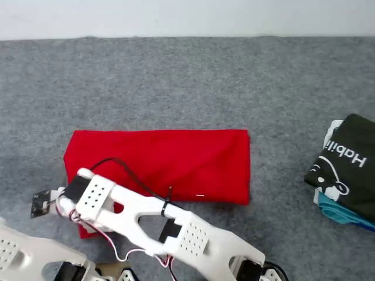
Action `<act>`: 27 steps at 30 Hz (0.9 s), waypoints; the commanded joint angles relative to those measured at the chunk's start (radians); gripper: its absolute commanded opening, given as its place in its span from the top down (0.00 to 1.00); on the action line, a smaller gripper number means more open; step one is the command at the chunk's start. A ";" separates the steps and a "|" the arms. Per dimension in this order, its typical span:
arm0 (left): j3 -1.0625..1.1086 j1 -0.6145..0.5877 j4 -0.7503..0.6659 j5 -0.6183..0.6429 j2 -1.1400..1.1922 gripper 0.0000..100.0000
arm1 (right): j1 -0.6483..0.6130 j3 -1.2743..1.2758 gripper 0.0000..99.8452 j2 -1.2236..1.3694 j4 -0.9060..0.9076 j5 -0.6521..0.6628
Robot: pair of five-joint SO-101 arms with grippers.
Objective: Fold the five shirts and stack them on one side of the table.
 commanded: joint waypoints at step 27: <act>-0.004 -0.006 -0.017 -0.008 -0.071 0.99 | 0.403 -0.400 0.77 0.064 0.030 0.046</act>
